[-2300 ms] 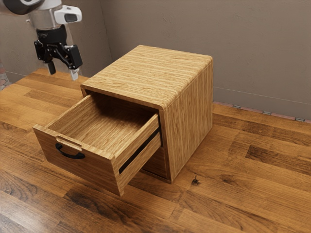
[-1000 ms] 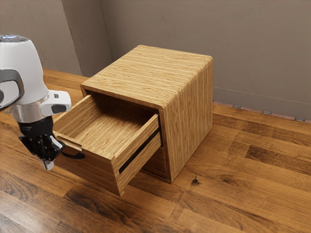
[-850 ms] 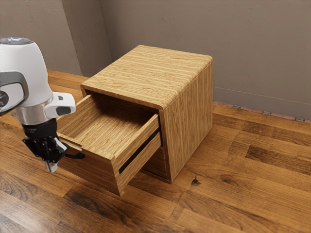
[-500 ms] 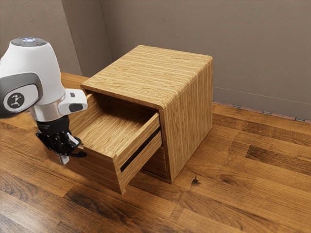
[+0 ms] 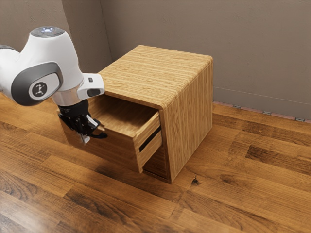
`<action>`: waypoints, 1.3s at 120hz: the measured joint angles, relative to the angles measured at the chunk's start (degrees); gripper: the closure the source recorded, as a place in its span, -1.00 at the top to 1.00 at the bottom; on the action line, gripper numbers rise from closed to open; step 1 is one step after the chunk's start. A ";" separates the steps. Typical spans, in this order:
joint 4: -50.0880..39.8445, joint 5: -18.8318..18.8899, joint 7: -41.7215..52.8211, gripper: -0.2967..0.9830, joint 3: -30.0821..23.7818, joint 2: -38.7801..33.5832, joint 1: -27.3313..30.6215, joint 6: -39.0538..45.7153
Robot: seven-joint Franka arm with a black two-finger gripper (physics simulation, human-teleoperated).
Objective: Push the drawer handle with one arm to close the drawer
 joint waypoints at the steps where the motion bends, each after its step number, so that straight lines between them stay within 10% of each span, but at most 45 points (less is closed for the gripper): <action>1: 0.18 0.03 0.05 -0.69 0.00 0.27 0.01 0.08; 156: 17.45 3.34 5.70 -0.69 1.49 20.04 -0.22 4.84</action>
